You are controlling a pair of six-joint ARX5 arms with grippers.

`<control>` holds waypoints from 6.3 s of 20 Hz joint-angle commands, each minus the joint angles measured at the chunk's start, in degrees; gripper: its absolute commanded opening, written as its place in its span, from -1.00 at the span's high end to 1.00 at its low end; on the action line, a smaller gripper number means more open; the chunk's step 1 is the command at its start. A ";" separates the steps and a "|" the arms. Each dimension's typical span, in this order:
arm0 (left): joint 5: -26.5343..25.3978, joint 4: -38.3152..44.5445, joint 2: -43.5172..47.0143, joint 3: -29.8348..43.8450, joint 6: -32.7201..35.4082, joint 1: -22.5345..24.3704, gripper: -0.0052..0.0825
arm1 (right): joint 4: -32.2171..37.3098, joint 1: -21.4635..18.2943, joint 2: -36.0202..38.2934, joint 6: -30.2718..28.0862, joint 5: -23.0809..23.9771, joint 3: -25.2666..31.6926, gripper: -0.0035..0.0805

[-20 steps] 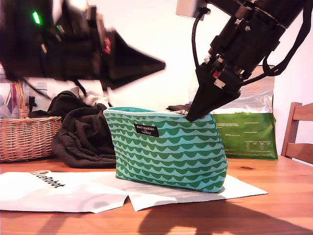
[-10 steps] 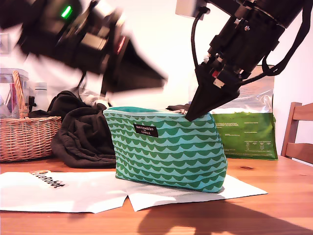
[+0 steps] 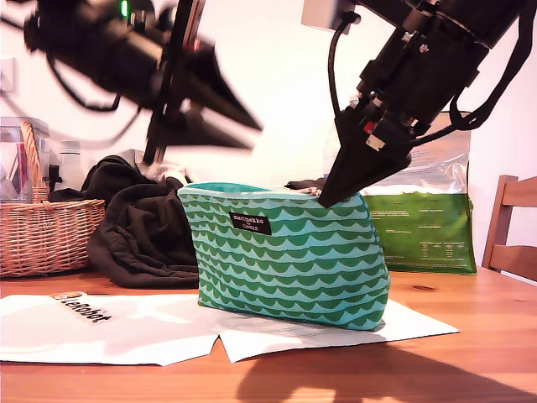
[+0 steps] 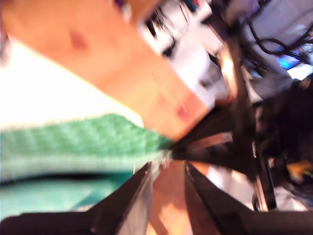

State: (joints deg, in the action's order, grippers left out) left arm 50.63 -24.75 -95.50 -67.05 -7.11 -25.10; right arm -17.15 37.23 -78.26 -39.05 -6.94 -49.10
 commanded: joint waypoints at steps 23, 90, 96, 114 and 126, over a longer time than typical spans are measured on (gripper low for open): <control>5.46 6.05 -8.00 -0.63 0.44 -2.97 0.26 | 0.59 0.24 -0.83 0.04 -0.20 0.94 0.94; 14.91 8.07 -9.40 -0.81 -1.38 11.58 0.94 | -1.33 -1.11 -0.83 0.02 6.10 0.94 0.94; 14.91 8.11 -8.61 -1.27 -1.38 16.92 0.93 | -1.49 -1.42 -0.83 0.00 9.11 0.94 0.94; 18.45 1.79 -8.61 -3.37 0.79 18.40 0.63 | -0.83 2.32 -0.81 -2.75 14.53 -0.17 0.94; 25.79 2.34 -8.61 -3.69 1.36 22.58 0.80 | -9.99 9.90 -0.81 5.49 9.77 -0.17 0.28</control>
State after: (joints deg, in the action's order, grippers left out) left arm 76.07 -22.72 -105.12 -70.28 -6.42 -2.09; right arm -27.07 46.98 -78.30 -34.39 3.75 -49.17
